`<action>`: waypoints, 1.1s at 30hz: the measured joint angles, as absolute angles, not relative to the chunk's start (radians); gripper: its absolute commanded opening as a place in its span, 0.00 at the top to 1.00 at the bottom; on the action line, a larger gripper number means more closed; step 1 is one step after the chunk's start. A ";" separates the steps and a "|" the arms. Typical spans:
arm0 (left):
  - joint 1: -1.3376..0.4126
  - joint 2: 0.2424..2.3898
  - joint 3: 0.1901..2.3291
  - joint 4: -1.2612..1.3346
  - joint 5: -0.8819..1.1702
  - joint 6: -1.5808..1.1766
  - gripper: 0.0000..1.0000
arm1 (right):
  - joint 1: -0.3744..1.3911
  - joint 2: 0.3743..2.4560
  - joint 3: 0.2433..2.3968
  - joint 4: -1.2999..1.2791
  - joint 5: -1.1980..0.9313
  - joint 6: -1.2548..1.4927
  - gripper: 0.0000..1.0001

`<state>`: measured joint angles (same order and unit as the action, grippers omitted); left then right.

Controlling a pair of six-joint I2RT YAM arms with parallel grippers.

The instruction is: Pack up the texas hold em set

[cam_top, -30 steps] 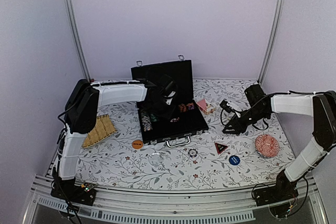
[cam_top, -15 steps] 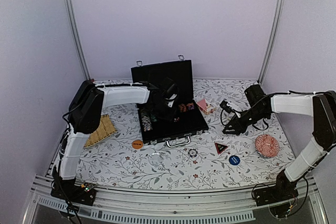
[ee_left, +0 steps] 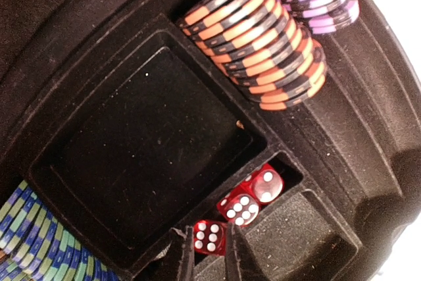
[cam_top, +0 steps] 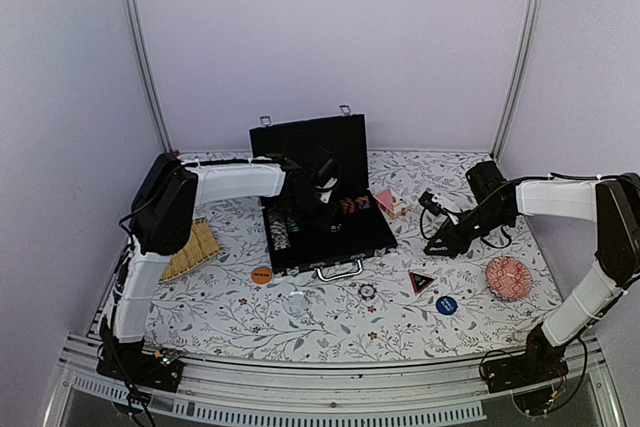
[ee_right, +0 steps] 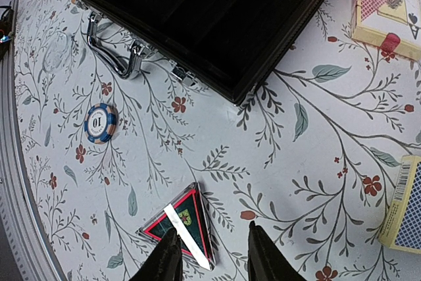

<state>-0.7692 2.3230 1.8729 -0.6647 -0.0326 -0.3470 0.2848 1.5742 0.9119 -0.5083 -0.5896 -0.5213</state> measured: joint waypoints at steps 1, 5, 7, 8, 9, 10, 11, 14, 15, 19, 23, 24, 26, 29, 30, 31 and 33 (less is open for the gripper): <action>-0.769 2.323 1.873 -0.665 -0.032 -0.346 0.89 | 0.285 1.574 0.912 -0.508 -0.590 -0.521 0.64; -0.769 2.323 1.873 -0.667 -0.030 -0.341 0.92 | 0.285 1.575 0.912 -0.508 -0.590 -0.521 0.64; -0.769 2.323 1.873 -0.668 -0.028 -0.337 0.92 | 0.285 1.575 0.912 -0.508 -0.590 -0.521 0.64; -0.769 2.323 1.873 -0.668 -0.026 -0.337 0.92 | 0.285 1.575 0.912 -0.508 -0.590 -0.521 0.64; -0.769 2.323 1.873 -0.669 -0.025 -0.336 0.92 | 0.285 1.575 0.912 -0.508 -0.590 -0.521 0.64; -0.768 2.323 1.873 -0.669 -0.020 -0.336 0.92 | 0.285 1.576 0.912 -0.508 -0.590 -0.521 0.64; -0.768 2.323 1.873 -0.669 -0.015 -0.336 0.90 | 0.285 1.576 0.912 -0.508 -0.590 -0.521 0.64; -0.767 2.317 1.868 -0.669 -0.006 -0.337 0.89 | 0.285 1.578 0.912 -0.508 -0.590 -0.521 0.64; -0.765 2.314 1.861 -0.667 -0.002 -0.337 0.88 | 0.285 1.578 0.912 -0.509 -0.590 -0.521 0.64; -0.763 2.295 1.844 -0.668 0.012 -0.336 0.83 | 0.285 1.580 0.913 -0.509 -0.590 -0.521 0.64; -0.763 2.283 1.837 -0.667 0.015 -0.333 0.73 | 0.285 1.584 0.917 -0.509 -0.590 -0.521 0.64; -0.763 2.279 1.835 -0.666 0.015 -0.334 0.71 | 0.285 1.585 0.918 -0.509 -0.590 -0.521 0.64; -0.763 2.272 1.832 -0.666 0.013 -0.333 0.68 | 0.285 1.586 0.918 -0.509 -0.590 -0.521 0.64; -0.763 2.268 1.832 -0.665 0.010 -0.329 0.68 | 0.285 1.586 0.920 -0.510 -0.590 -0.521 0.64; -0.763 2.268 1.832 -0.665 0.009 -0.329 0.68 | 0.285 1.586 0.922 -0.510 -0.590 -0.521 0.64; -0.763 2.268 1.832 -0.667 0.009 -0.327 0.69 | 0.285 1.586 0.923 -0.510 -0.590 -0.521 0.64; -0.763 2.268 1.832 -0.669 0.007 -0.326 0.72 | 0.285 1.586 0.923 -0.511 -0.590 -0.521 0.64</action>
